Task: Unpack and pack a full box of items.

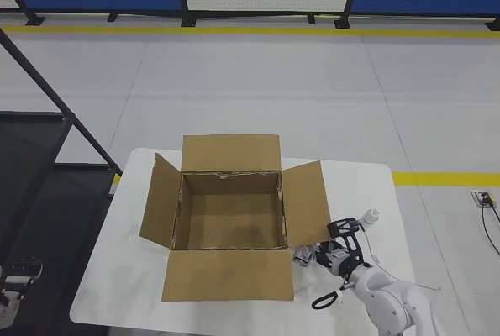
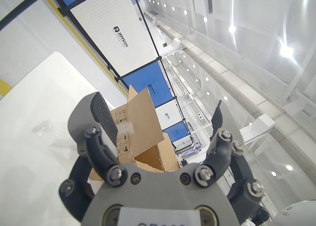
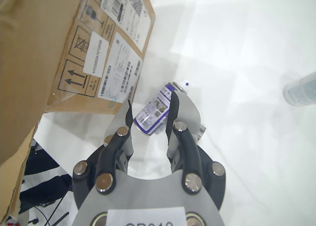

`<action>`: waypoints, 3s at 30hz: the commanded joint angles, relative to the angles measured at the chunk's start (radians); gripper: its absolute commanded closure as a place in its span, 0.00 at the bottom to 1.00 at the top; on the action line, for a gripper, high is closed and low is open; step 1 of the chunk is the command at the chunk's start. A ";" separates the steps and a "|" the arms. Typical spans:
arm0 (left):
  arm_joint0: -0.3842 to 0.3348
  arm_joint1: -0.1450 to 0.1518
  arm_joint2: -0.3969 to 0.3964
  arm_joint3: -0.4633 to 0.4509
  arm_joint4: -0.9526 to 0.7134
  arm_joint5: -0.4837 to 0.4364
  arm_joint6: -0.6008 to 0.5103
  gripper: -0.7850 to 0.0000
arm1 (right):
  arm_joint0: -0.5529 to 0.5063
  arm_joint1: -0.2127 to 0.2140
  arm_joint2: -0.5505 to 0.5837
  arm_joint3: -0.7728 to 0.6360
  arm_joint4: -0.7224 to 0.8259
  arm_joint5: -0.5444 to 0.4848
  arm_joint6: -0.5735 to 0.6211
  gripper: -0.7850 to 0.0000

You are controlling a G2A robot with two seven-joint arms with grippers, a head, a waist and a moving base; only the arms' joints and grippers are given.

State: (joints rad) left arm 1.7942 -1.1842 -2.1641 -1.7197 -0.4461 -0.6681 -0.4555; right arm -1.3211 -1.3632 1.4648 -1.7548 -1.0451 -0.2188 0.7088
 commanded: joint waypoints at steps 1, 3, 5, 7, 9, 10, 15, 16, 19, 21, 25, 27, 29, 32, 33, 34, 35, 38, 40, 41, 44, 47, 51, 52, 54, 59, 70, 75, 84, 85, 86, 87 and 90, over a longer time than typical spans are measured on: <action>0.000 0.000 0.000 0.000 0.000 0.000 0.000 0.00 | 0.001 0.003 -0.009 0.003 0.003 -0.023 0.009 0.60; 0.000 0.000 0.000 0.000 0.000 0.000 0.000 0.00 | 0.002 0.004 -0.016 0.006 -0.013 -0.004 0.018 0.60; 0.000 0.000 0.000 0.000 0.000 0.000 0.000 0.00 | 0.003 0.007 -0.018 0.009 -0.018 0.003 0.045 0.58; 0.000 0.000 0.000 0.000 0.000 0.000 0.000 0.00 | -0.007 0.011 -0.003 0.000 -0.008 -0.008 0.063 0.56; 0.000 0.000 0.000 0.000 0.000 0.000 0.000 0.00 | -0.033 0.017 0.025 -0.019 0.000 -0.014 0.072 0.53; 0.000 0.000 0.000 0.000 0.000 0.000 0.000 0.00 | -0.052 0.020 0.039 -0.032 0.008 -0.020 0.082 0.31; 0.000 0.000 0.000 0.000 0.000 0.000 0.000 0.00 | -0.125 0.030 0.112 -0.094 0.104 -0.073 0.042 0.00; 0.000 0.000 0.000 0.000 0.000 0.000 0.000 0.00 | -0.125 0.030 0.112 -0.094 0.104 -0.073 0.042 0.00; 0.000 0.000 0.000 0.000 0.000 0.000 0.000 0.00 | -0.125 0.030 0.112 -0.094 0.104 -0.073 0.042 0.00; 0.000 0.000 0.000 0.000 0.000 0.000 0.000 0.00 | -0.125 0.030 0.112 -0.094 0.104 -0.073 0.042 0.00; 0.000 0.000 0.000 0.000 0.000 0.000 0.000 0.00 | -0.147 0.045 0.098 -0.139 -0.059 -0.219 0.023 0.00; 0.000 0.000 0.000 0.000 0.000 0.000 0.000 0.00 | -0.179 0.060 0.095 -0.152 -0.187 -0.372 0.034 0.00; 0.000 0.000 0.000 0.000 0.000 0.000 0.000 0.00 | -0.197 0.070 0.096 -0.151 -0.276 -0.424 0.075 0.00; 0.000 0.000 0.000 0.000 0.000 0.000 0.000 0.00 | -0.199 0.078 0.072 -0.155 -0.364 -0.465 0.092 0.00; 0.000 0.000 0.000 0.000 0.000 0.000 0.000 0.00 | -0.196 0.080 0.062 -0.153 -0.381 -0.483 0.090 0.00; 0.000 0.000 0.000 0.000 0.000 0.000 0.000 0.00 | -0.191 0.083 0.052 -0.151 -0.406 -0.496 0.094 0.00; 0.000 0.000 0.000 0.000 0.000 0.000 0.000 0.00 | -0.185 0.085 0.037 -0.150 -0.444 -0.499 0.101 0.00; 0.000 0.000 0.000 0.000 0.000 0.000 0.000 0.00 | -0.170 0.087 -0.021 -0.137 -0.551 -0.494 0.103 0.00; 0.000 0.000 0.000 0.000 0.000 0.000 0.000 0.00 | -0.161 0.087 -0.062 -0.120 -0.609 -0.478 0.102 0.00; 0.000 0.000 0.000 0.000 0.000 0.000 0.000 0.00 | -0.156 0.087 -0.083 -0.111 -0.634 -0.473 0.103 0.00; 0.000 0.000 0.000 0.000 0.000 0.000 0.000 0.00 | -0.139 0.087 -0.135 -0.087 -0.697 -0.465 0.117 0.00; 0.000 0.000 0.000 0.000 0.000 0.000 0.000 0.00 | -0.130 0.087 -0.167 -0.077 -0.739 -0.460 0.133 0.00; 0.000 0.000 0.000 0.000 0.000 0.000 0.000 0.00 | -0.128 0.088 -0.183 -0.079 -0.752 -0.445 0.128 0.00; 0.000 0.000 0.000 0.000 0.000 0.000 0.000 0.00 | -0.130 0.089 -0.183 -0.083 -0.749 -0.445 0.111 0.00; 0.000 0.000 0.000 0.000 0.000 0.000 0.000 0.00 | -0.140 0.092 -0.175 -0.098 -0.744 -0.458 0.085 0.00; 0.000 0.000 0.000 0.000 0.000 0.000 0.000 0.00 | -0.176 0.103 -0.157 -0.145 -0.743 -0.509 0.043 0.00; 0.000 0.000 0.000 0.000 0.000 0.000 0.000 0.00 | -0.124 0.100 -0.205 -0.101 -0.681 -0.489 0.064 0.00; 0.000 0.000 0.000 0.000 0.000 0.000 0.000 0.00 | -0.092 0.096 -0.253 -0.092 -0.691 -0.473 0.097 0.00; 0.000 0.000 0.000 0.000 0.000 0.000 0.000 0.00 | -0.063 0.091 -0.305 -0.078 -0.702 -0.438 0.133 0.18; 0.000 0.000 0.000 0.000 0.000 0.000 0.000 0.00 | -0.063 0.092 -0.305 -0.080 -0.706 -0.434 0.135 0.19; 0.000 0.000 0.000 0.000 0.000 0.000 0.000 0.00 | -0.064 0.092 -0.304 -0.083 -0.713 -0.425 0.140 0.20; 0.000 0.000 0.000 0.000 0.000 0.000 0.000 0.00 | -0.066 0.093 -0.302 -0.088 -0.717 -0.421 0.141 0.22; 0.000 0.000 0.000 0.000 0.000 0.000 0.000 0.00 | -0.079 0.099 -0.279 -0.101 -0.719 -0.428 0.137 0.22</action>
State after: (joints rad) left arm 1.7942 -1.1842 -2.1641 -1.7197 -0.4461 -0.6681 -0.4555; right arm -1.3947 -1.2667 1.1759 -1.8509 -1.7636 -0.6424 0.8473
